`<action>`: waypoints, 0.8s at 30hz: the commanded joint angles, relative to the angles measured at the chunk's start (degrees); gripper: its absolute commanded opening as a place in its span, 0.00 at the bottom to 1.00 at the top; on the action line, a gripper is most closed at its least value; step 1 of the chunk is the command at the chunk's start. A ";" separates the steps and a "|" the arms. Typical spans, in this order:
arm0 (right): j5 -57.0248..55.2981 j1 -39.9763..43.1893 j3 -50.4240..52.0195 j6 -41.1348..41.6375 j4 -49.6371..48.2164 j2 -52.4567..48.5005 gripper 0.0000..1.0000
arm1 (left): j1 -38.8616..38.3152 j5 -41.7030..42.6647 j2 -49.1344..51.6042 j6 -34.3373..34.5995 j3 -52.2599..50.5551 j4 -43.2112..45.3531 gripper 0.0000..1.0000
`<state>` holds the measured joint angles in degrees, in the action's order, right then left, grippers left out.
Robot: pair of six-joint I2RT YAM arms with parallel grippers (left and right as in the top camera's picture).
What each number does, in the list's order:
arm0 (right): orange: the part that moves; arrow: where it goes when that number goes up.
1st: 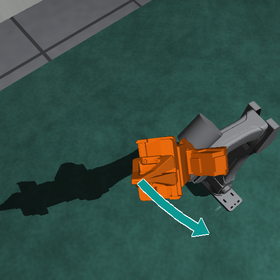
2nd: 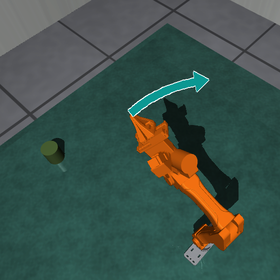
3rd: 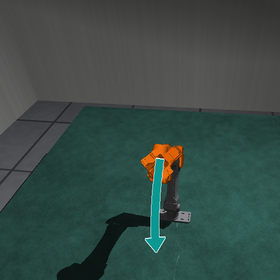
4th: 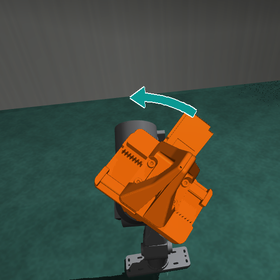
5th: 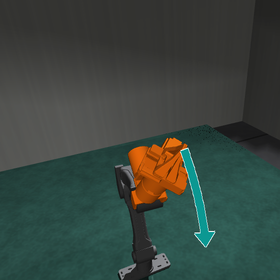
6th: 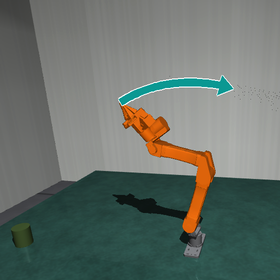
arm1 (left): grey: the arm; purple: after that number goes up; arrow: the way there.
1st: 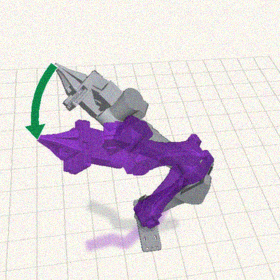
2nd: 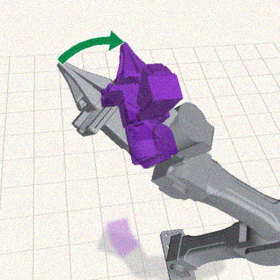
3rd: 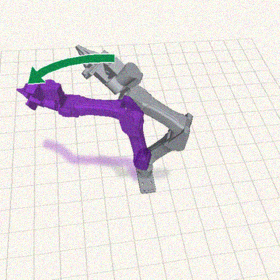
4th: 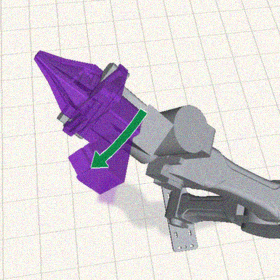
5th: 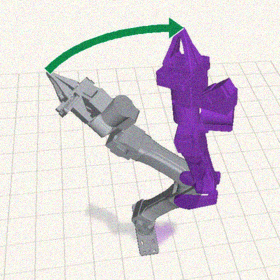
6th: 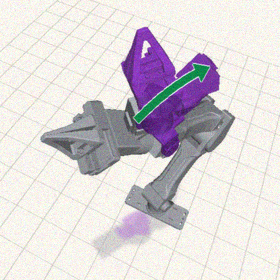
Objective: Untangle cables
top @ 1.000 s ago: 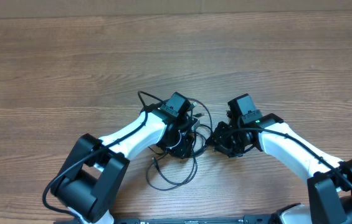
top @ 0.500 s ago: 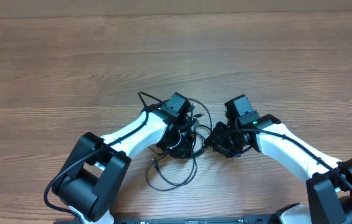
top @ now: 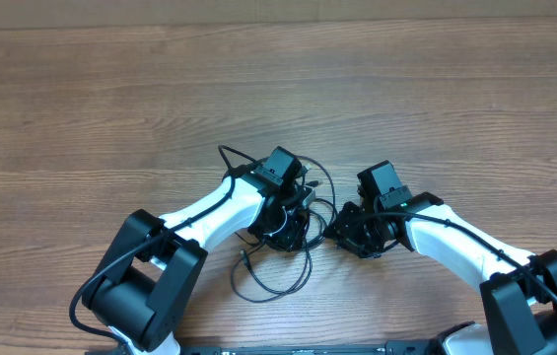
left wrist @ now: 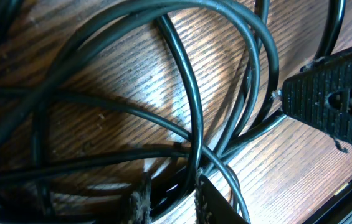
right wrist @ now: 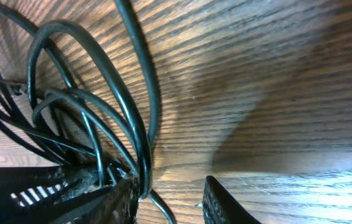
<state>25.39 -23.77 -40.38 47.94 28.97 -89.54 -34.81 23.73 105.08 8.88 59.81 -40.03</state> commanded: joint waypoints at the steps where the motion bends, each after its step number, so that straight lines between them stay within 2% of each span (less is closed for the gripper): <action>1: 0.79 -0.39 1.03 0.50 -0.50 -0.09 0.32 | -0.11 -0.26 0.57 -0.04 -0.50 0.02 0.25; 6: 0.81 -0.39 1.11 0.50 -1.22 -0.09 0.33 | -0.11 -0.39 0.57 -0.02 -0.50 0.42 0.24; 10: 0.83 -0.39 1.55 0.50 -1.95 -0.09 0.33 | -0.11 -0.13 0.57 -0.07 -0.50 0.48 0.14; 18: 1.27 -0.39 1.70 0.48 -2.82 -0.09 0.33 | 0.00 0.28 -0.44 -1.64 2.71 -0.52 0.04; 21: 1.53 -0.39 1.70 0.46 -3.41 -0.09 0.40 | 0.00 0.31 -0.96 -1.64 5.40 -2.23 0.04; 24: 2.62 -0.39 1.70 0.44 -3.41 -0.09 0.43 | 0.00 0.28 -1.05 -1.64 8.81 -5.44 0.04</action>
<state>26.70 -23.77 -39.59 48.21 25.91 -89.54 -34.81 23.94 105.06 8.43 64.34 -43.35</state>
